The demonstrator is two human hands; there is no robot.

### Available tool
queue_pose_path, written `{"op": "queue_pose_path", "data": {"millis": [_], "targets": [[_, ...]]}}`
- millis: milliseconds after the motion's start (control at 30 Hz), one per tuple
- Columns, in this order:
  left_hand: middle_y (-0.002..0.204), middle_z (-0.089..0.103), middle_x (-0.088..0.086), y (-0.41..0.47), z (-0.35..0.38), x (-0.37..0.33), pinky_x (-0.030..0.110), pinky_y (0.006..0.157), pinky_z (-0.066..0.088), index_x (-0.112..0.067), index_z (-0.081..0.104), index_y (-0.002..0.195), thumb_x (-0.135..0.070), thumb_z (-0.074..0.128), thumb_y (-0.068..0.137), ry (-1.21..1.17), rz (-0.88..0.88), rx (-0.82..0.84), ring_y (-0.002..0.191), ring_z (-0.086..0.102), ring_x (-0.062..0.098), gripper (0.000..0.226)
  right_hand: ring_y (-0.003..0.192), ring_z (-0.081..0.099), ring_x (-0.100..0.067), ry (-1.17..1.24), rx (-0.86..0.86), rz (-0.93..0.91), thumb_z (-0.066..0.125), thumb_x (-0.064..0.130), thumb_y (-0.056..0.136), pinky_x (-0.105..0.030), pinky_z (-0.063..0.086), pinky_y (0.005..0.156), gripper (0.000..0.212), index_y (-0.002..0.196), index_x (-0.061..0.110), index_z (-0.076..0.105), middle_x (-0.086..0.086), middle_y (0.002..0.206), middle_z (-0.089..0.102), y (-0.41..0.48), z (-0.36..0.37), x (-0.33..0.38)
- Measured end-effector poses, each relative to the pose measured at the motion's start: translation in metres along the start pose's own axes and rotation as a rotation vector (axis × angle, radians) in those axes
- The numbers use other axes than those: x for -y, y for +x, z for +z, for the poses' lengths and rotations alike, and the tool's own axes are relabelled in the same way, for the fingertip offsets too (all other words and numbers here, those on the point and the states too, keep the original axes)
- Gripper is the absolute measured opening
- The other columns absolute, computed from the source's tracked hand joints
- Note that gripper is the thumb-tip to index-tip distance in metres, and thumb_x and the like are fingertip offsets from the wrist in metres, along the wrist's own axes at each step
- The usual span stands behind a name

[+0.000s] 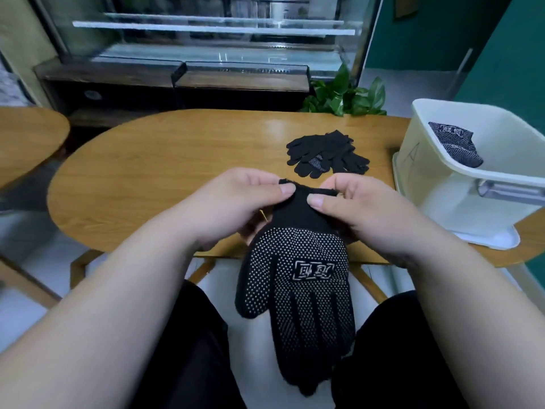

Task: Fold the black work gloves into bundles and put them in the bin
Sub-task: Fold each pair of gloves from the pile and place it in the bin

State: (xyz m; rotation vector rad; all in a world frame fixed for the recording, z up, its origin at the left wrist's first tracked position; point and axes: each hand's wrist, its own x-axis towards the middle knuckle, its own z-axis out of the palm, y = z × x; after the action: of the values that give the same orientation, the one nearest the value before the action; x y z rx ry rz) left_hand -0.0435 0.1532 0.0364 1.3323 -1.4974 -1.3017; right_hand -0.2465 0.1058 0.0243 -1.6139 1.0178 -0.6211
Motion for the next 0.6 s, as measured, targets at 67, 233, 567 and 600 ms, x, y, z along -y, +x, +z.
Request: {"op": "queue_pose_path", "data": {"millis": [67, 233, 567, 600], "targets": [[0.055, 0.051, -0.006, 0.008, 0.001, 0.002, 0.021, 0.051, 0.038, -0.021, 0.063, 0.059, -0.024, 0.058, 0.098, 0.053, -0.004, -0.074, 0.05, 0.044, 0.01, 0.04, 0.058, 0.052, -0.016, -0.239, -0.134, -0.057, 0.069, 0.051, 0.081, -0.035, 0.04, 0.06, 0.028, 0.085, 0.024, 0.062, 0.0, 0.065, 0.061, 0.008, 0.0, -0.001], [0.058, 0.053, -0.001, 0.011, -0.01, 0.007, 0.028, 0.056, 0.043, -0.012, 0.063, 0.073, -0.015, 0.066, 0.09, -0.033, 0.009, 0.004, 0.053, 0.049, 0.012, 0.017, 0.053, 0.049, -0.009, -0.249, -0.16, -0.155, 0.072, 0.038, 0.089, -0.029, 0.04, 0.054, 0.023, 0.086, 0.019, 0.06, 0.008, 0.058, 0.056, 0.003, 0.002, -0.001], [0.065, 0.057, 0.001, 0.016, -0.009, 0.004, 0.034, 0.075, 0.042, -0.007, 0.066, 0.077, -0.018, 0.067, 0.092, 0.202, 0.049, -0.084, 0.067, 0.049, 0.017, 0.019, 0.055, 0.047, -0.011, -0.148, -0.126, -0.144, 0.07, 0.03, 0.091, -0.034, 0.037, 0.059, 0.017, 0.082, 0.02, 0.061, 0.007, 0.058, 0.053, 0.005, -0.001, -0.003], [0.066, 0.056, 0.002, 0.019, -0.008, 0.005, 0.035, 0.076, 0.04, -0.004, 0.065, 0.077, -0.017, 0.066, 0.093, 0.212, 0.054, -0.097, 0.068, 0.048, 0.018, 0.02, 0.056, 0.046, -0.012, -0.18, -0.153, -0.161, 0.072, 0.036, 0.087, -0.035, 0.035, 0.06, 0.021, 0.082, 0.019, 0.062, 0.006, 0.059, 0.052, 0.007, 0.0, -0.003]]}}
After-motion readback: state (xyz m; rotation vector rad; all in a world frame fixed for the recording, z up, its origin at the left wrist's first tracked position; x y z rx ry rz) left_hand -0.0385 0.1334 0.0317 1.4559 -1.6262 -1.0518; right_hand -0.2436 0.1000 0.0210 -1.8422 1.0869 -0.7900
